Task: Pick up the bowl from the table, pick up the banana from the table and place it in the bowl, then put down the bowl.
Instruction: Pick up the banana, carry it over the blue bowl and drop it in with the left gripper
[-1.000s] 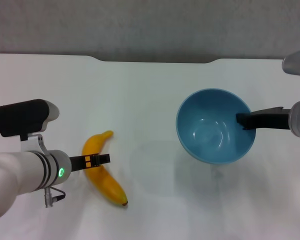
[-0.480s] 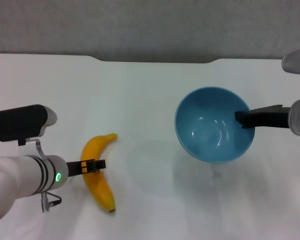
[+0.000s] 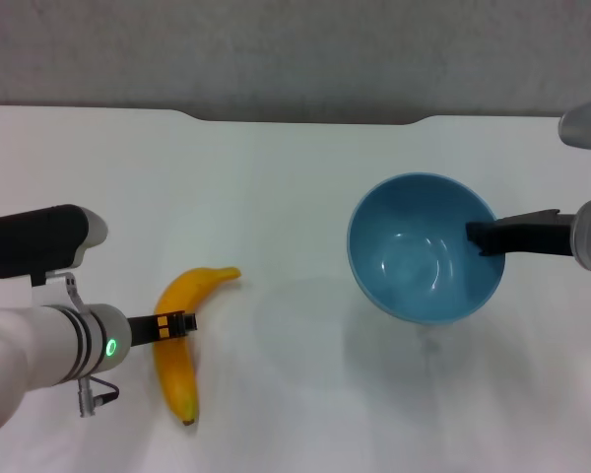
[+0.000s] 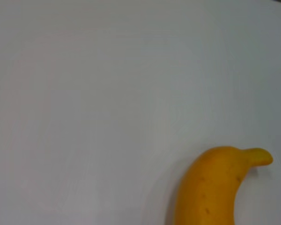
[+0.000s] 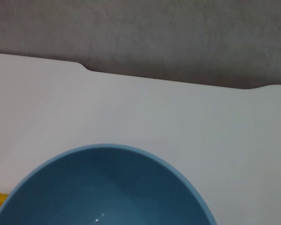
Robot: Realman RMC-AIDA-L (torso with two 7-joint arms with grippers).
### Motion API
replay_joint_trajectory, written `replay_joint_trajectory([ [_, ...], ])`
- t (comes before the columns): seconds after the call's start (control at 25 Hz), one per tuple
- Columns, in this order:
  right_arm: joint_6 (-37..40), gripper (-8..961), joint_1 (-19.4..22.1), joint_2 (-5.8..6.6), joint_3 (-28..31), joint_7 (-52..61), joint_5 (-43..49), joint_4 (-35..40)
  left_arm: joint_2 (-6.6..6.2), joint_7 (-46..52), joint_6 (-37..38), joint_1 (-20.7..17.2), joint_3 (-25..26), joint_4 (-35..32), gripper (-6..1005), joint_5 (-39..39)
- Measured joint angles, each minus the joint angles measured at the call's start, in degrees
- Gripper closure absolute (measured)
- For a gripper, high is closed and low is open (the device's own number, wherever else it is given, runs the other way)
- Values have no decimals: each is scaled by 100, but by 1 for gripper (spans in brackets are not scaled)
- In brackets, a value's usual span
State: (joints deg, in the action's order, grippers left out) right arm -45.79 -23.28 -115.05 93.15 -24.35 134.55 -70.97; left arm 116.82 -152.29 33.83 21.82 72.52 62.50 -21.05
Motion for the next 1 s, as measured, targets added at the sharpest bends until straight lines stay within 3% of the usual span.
replay_joint_trajectory([
  [0.2, -7, 867, 65, 5, 28, 0, 1, 1, -32, -199, 178, -223, 68, 540, 466, 38],
  [0.52, 84, 862, 109, 2, -42, 0, -9, 148, -40, -870, 491, -1156, 760, 2272, 467, 58],
  [1.0, 393, 854, -548, -7, -623, -371, -1076, 1381, -27, -1046, 974, -1437, 683, 3923, 467, -164],
])
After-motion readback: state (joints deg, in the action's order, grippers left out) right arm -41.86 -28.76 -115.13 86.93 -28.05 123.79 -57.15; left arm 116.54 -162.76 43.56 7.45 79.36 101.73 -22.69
